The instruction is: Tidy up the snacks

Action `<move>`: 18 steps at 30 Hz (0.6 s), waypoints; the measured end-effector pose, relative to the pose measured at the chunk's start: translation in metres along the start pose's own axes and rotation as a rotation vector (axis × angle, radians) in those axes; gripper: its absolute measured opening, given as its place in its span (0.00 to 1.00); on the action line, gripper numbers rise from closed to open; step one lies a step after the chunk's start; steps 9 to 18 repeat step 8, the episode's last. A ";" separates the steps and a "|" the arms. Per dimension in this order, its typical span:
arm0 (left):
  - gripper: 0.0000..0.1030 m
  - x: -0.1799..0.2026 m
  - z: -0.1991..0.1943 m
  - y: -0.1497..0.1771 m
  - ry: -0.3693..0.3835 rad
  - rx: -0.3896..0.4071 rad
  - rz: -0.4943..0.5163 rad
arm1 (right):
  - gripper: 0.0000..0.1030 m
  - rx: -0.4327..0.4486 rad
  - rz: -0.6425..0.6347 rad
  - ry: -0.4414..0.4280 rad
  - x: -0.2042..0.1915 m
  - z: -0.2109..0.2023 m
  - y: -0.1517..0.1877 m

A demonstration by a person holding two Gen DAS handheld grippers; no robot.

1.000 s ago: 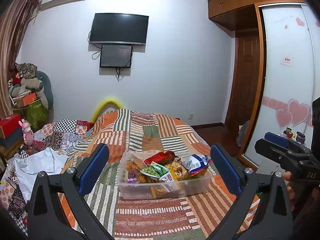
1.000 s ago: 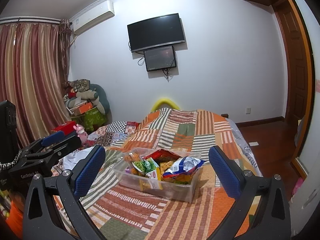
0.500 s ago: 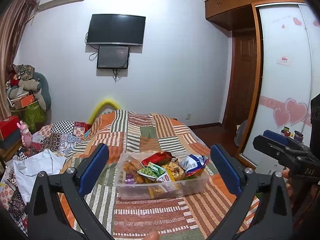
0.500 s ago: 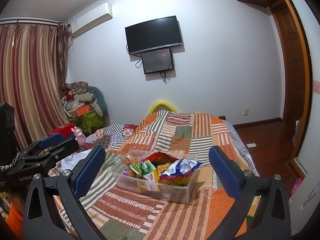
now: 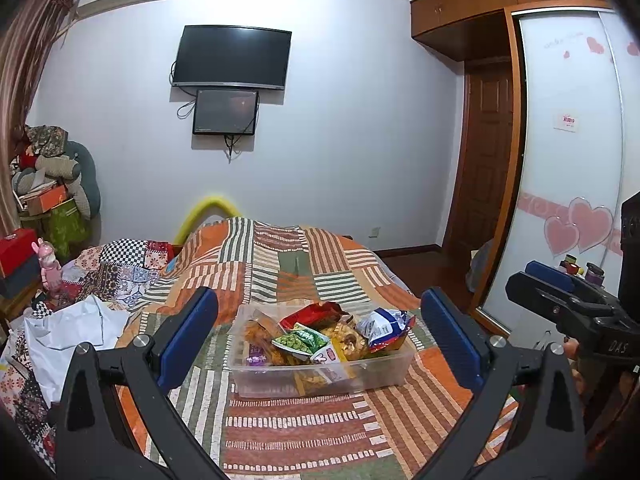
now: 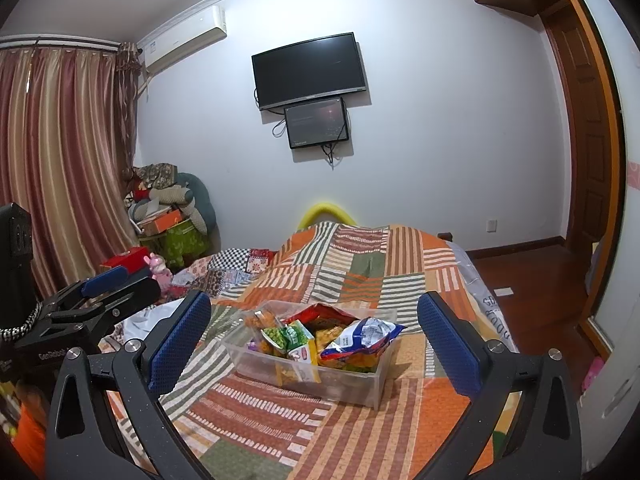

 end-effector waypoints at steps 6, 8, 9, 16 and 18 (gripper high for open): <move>1.00 -0.001 0.000 0.000 0.000 -0.009 -0.003 | 1.00 -0.003 0.010 -0.001 0.002 0.001 0.001; 1.00 -0.002 0.001 0.000 0.005 -0.016 -0.009 | 1.00 -0.004 0.011 -0.002 0.002 0.001 0.001; 1.00 -0.002 0.001 0.000 0.005 -0.016 -0.009 | 1.00 -0.004 0.011 -0.002 0.002 0.001 0.001; 1.00 -0.002 0.001 0.000 0.005 -0.016 -0.009 | 1.00 -0.004 0.011 -0.002 0.002 0.001 0.001; 1.00 -0.002 0.001 0.000 0.005 -0.016 -0.009 | 1.00 -0.004 0.011 -0.002 0.002 0.001 0.001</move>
Point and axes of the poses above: each gripper's, at about its wrist camera, not at the fingertips, and z roughly the way its jaws point, x to its right, y to its underside, the point moved 2 cm from there along z, roughly the way its jaws point, and after that the axes turned 9 degrees about -y, right-handed, at the moved point
